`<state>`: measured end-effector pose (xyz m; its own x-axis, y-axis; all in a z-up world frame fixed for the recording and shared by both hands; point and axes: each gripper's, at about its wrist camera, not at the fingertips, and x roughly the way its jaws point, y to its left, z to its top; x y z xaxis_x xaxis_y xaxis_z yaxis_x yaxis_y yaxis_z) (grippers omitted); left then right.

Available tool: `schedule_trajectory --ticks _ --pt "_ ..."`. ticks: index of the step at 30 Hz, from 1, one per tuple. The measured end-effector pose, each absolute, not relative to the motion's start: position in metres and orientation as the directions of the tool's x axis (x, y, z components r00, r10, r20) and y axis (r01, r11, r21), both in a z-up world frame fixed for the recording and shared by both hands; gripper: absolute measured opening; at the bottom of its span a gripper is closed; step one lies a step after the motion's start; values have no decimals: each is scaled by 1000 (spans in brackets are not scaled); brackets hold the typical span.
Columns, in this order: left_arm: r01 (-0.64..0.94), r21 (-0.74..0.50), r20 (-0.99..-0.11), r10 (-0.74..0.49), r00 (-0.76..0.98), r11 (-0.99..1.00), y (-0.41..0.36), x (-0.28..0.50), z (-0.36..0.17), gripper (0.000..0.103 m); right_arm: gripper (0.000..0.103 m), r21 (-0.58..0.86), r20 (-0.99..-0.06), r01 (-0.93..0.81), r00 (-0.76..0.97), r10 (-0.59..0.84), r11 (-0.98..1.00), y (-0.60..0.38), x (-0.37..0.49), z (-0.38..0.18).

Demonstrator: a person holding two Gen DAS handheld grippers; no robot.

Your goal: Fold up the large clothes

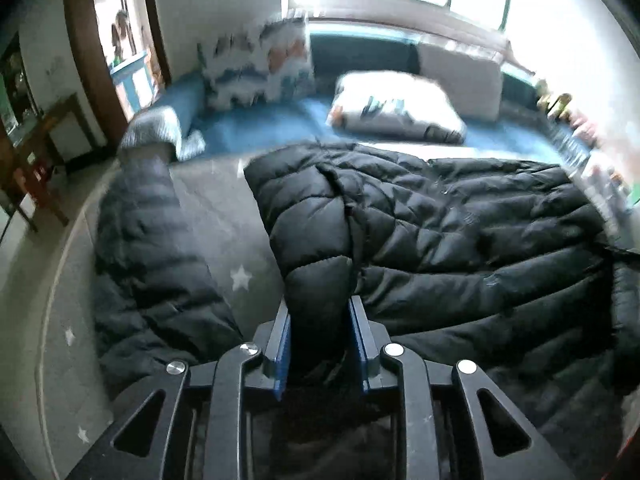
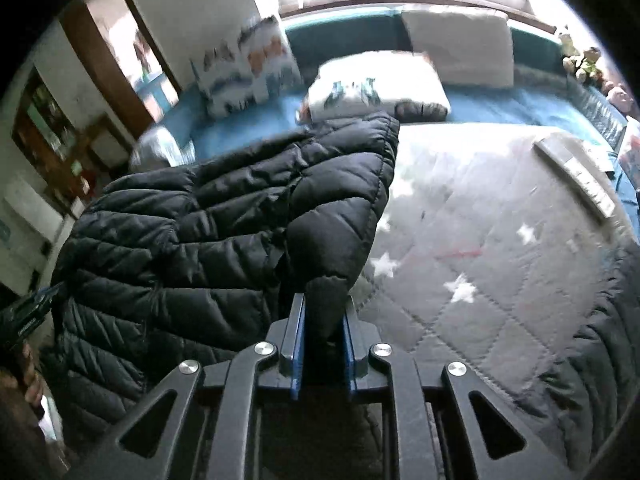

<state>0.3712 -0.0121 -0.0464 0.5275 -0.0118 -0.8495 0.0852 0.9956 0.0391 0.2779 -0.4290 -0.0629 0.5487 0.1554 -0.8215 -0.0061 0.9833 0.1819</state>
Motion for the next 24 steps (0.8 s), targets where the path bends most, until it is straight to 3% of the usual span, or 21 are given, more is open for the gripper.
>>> schedule_trajectory --ticks 6,8,12,19,21,24 --pt "93 127 -849 60 524 988 -30 349 -60 49 28 23 -851 -59 522 51 998 -415 245 -54" --pt "125 108 -840 23 542 986 -33 326 -50 51 28 19 -866 -119 494 75 993 -404 224 -46" --pt "198 112 -819 -22 573 974 -47 283 -34 72 28 52 -886 -213 441 144 976 -378 179 -39" --pt "409 16 -843 -208 497 912 -98 166 -33 74 30 107 -909 -412 327 257 905 -312 96 -50" --pt "463 4 -845 -244 475 886 -111 133 -39 74 45 112 -909 -478 305 284 871 -293 69 -56" --pt "539 2 -839 -291 459 843 -128 83 -47 78 48 84 -910 -541 301 286 837 -271 36 -62"
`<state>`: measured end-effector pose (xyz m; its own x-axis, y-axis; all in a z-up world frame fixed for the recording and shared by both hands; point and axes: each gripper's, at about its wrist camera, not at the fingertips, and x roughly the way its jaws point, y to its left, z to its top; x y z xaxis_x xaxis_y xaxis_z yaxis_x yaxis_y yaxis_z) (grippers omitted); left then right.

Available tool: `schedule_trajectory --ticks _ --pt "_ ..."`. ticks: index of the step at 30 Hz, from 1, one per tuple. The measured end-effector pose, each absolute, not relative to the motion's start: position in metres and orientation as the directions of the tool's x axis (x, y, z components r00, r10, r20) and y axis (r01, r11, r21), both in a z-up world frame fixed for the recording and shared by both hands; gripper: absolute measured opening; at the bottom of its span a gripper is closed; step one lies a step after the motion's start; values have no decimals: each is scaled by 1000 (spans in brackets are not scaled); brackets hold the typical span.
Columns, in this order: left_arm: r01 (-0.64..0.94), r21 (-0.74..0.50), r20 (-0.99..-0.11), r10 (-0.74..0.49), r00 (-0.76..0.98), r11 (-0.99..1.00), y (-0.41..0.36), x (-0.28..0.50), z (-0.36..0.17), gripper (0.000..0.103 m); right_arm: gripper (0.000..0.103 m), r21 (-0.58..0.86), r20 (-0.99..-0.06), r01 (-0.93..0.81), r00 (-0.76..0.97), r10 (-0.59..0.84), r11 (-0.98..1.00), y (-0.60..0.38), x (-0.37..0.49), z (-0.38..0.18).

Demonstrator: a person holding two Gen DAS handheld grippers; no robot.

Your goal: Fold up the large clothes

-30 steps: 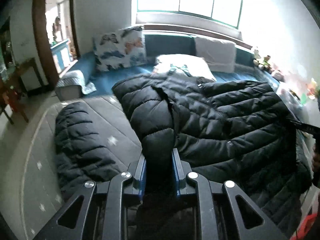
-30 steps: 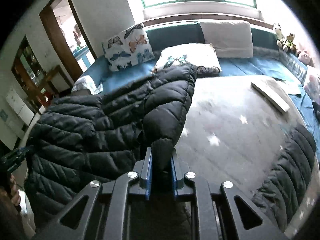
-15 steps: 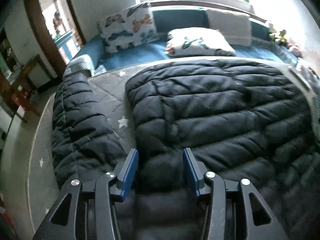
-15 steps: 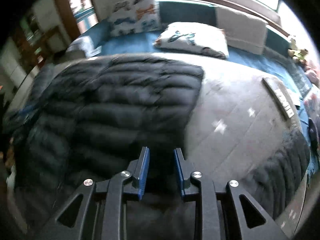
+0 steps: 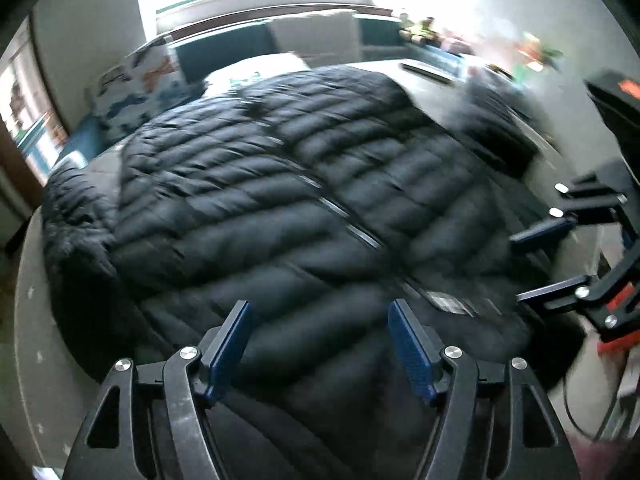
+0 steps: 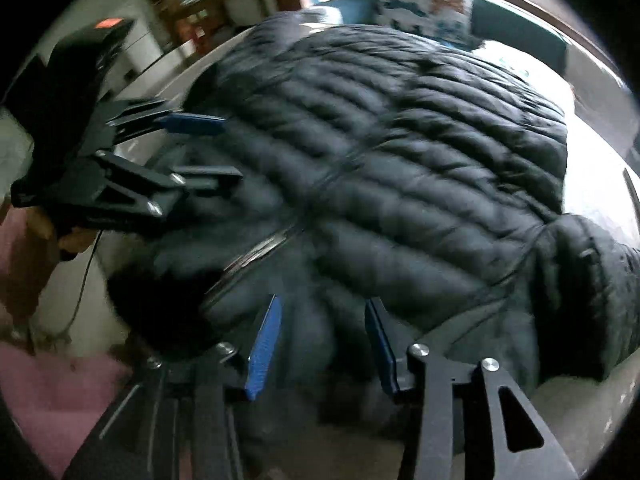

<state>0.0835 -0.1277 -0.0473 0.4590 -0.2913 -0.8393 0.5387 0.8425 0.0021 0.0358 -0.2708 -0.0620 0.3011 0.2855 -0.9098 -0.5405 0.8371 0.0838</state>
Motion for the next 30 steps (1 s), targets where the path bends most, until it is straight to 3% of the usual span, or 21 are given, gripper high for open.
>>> schedule_trajectory --ticks 4,8,11,15,22,30 --pt "579 16 -828 -314 464 815 -139 39 -68 84 50 34 -918 -552 312 245 833 -259 9 -88" --pt "589 156 -806 -242 540 793 -148 4 -96 86 55 -37 -883 -540 412 225 841 -259 -7 -112" --pt "590 186 -792 -236 564 786 -150 -5 -98 86 55 -51 -873 -546 431 228 836 -259 -7 -104" --pt "588 61 -826 -290 483 807 -139 9 -87 86 55 71 -823 -476 469 322 877 -295 -1 -65" --pt "557 0 -829 -312 465 830 -121 26 -64 86 58 198 -740 -129 630 235 972 -430 37 -14" --pt "471 -7 -827 -270 494 882 -111 42 -47 87 58 366 -724 288 685 77 885 -597 90 -27"
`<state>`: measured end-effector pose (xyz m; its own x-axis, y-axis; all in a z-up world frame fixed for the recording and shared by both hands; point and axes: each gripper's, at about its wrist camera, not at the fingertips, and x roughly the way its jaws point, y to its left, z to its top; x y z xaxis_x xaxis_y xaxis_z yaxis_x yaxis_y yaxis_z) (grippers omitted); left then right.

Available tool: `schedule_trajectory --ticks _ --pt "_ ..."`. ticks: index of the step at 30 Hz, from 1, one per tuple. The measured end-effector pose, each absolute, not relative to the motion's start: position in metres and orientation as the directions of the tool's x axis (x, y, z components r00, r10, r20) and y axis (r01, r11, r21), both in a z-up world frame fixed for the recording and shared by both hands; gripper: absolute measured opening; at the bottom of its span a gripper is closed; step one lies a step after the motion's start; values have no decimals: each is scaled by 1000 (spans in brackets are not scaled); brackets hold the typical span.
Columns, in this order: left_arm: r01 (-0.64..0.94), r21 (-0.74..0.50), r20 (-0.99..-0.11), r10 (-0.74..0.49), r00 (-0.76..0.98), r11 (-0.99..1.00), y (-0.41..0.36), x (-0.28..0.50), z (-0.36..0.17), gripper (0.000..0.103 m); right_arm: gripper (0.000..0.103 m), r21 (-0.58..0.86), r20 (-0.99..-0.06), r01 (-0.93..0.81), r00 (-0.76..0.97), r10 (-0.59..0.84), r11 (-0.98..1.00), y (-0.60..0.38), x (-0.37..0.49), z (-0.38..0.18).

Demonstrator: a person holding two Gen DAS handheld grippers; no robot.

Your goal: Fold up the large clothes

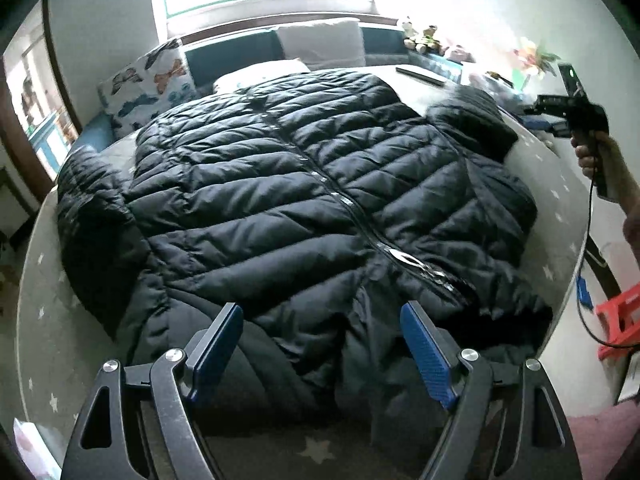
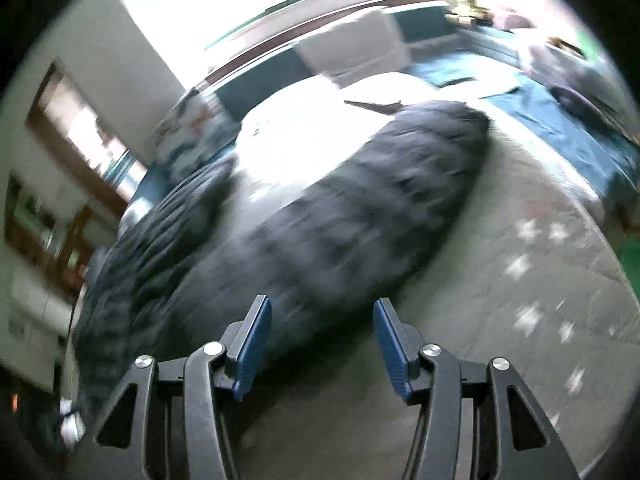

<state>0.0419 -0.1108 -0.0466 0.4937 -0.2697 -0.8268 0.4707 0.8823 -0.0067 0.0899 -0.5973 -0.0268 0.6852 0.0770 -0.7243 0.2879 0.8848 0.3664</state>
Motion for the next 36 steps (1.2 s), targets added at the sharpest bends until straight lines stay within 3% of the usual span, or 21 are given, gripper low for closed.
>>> schedule_trajectory --ticks 9,14,17,20,28,36 --pt "342 -23 -859 -193 474 939 -102 68 -53 87 58 475 -729 448 683 53 758 -682 127 -70" --pt "293 -19 -875 -158 457 956 -100 82 -59 87 57 562 -659 403 746 96 722 -694 133 -73" --pt "274 -10 -877 -141 460 962 -102 89 -60 87 28 580 -656 413 748 102 702 -697 138 -79" --pt "266 3 -873 -127 472 964 -102 93 -58 87 16 618 -638 411 760 122 670 -701 135 -74" --pt "238 10 -852 -117 510 971 -90 91 -52 87 11 544 -551 294 832 69 786 -668 134 25" --pt "219 -12 -805 -139 577 976 -58 68 -40 87 10 366 -446 86 890 94 927 -543 136 139"
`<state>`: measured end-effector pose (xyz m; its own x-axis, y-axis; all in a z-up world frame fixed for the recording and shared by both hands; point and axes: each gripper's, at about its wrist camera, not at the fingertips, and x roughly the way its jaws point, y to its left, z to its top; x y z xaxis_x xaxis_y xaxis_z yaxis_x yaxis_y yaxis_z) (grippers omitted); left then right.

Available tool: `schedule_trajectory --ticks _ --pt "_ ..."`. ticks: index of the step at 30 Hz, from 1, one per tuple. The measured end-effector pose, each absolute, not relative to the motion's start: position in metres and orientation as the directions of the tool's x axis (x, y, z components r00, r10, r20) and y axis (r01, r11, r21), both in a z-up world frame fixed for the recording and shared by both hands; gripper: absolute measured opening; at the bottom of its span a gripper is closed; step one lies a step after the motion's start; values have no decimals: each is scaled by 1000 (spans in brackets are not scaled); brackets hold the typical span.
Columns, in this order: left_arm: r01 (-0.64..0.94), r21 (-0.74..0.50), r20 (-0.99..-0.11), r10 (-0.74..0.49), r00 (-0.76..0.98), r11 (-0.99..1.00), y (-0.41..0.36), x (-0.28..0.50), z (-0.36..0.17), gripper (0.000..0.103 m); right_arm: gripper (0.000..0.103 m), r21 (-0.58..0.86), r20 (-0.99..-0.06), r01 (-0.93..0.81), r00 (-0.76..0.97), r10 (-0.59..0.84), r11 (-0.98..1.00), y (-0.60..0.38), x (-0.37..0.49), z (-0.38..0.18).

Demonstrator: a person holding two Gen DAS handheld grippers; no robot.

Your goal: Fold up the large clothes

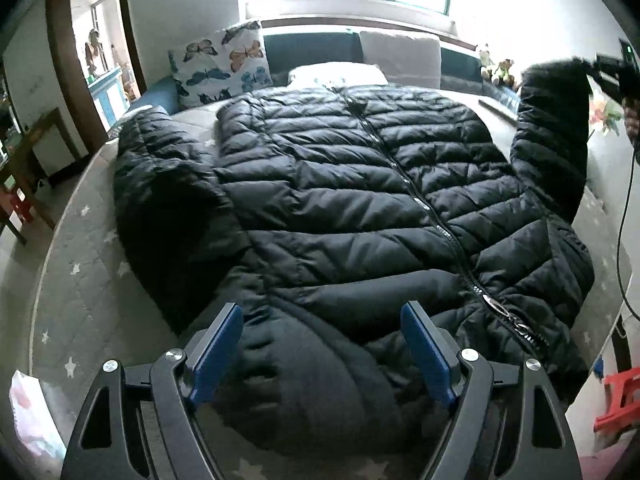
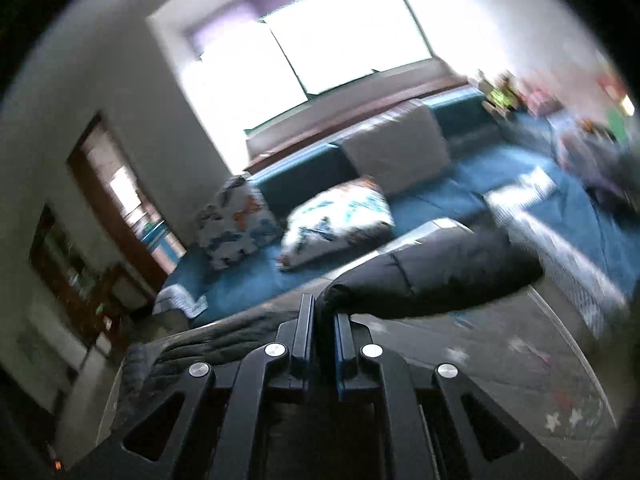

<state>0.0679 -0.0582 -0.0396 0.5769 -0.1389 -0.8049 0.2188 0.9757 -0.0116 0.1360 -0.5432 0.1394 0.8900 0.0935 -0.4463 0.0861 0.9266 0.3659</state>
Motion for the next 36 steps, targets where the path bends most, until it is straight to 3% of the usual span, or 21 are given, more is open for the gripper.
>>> schedule_trajectory --ticks 5,11,17,21,24,28,32,36 --pt "205 -46 -770 -166 617 978 -30 51 -34 87 10 246 -434 -54 886 160 968 -442 134 175" --pt "194 -85 -735 -193 650 977 4 27 -35 87 10 93 -508 -192 835 213 977 -314 130 176" --pt "168 -130 -724 -210 657 977 33 8 -46 87 10 27 -628 -348 724 287 937 -213 120 121" --pt "154 -168 -736 -228 638 974 41 1 -58 87 10 68 -722 -444 596 351 893 -163 109 70" --pt "148 -164 -747 -220 627 975 41 -2 -64 87 10 113 -802 -501 464 377 858 -145 105 31" --pt "146 -154 -741 -212 637 977 42 -4 -61 87 10 131 -832 -534 399 385 835 -150 98 32" --pt "138 -171 -732 -220 645 976 42 4 -54 87 10 71 -816 -527 458 353 847 -180 86 65" --pt "153 -176 -720 -233 653 972 35 21 -39 87 11 -27 -814 -422 535 224 906 -234 86 82"
